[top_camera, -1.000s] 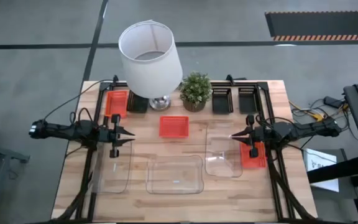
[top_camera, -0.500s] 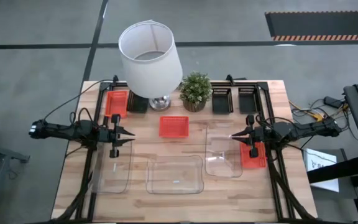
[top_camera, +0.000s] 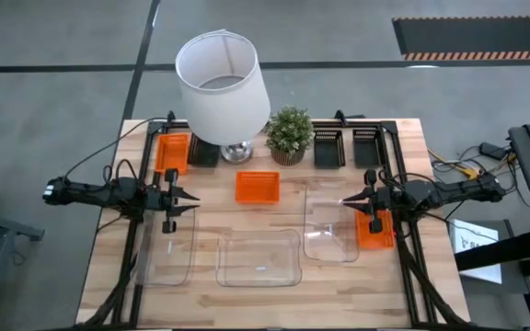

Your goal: Stack baskets by color

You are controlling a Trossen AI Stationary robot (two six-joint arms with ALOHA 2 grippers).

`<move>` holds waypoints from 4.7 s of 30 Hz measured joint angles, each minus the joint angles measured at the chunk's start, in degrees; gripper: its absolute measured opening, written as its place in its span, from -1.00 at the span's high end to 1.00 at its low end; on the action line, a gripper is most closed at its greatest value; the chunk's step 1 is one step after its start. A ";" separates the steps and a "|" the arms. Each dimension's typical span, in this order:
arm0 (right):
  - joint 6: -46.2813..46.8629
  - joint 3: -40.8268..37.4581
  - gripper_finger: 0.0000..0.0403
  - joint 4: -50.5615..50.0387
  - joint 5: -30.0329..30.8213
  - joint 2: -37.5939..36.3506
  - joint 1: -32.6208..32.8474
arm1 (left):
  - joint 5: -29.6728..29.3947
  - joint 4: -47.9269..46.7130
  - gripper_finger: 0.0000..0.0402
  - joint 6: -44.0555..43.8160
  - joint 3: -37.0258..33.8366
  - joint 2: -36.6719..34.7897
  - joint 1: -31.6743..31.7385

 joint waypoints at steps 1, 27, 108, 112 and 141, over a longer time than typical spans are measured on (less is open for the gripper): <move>0.00 0.00 0.81 0.00 0.00 0.00 0.00 | 0.00 0.00 0.71 0.02 0.00 0.02 0.00; -0.01 0.00 0.81 0.00 0.00 -0.02 0.00 | 0.00 0.00 0.71 0.00 0.00 0.02 0.00; -10.72 11.66 0.81 39.32 1.57 31.94 0.00 | -1.99 58.55 0.71 -17.15 1.82 28.85 0.00; -10.20 14.18 0.81 38.85 1.53 36.89 0.25 | -2.01 59.22 0.71 -14.89 2.49 30.69 0.00; -5.42 51.60 0.81 -8.95 1.57 64.48 2.20 | -1.97 64.04 0.71 0.12 2.99 36.58 0.00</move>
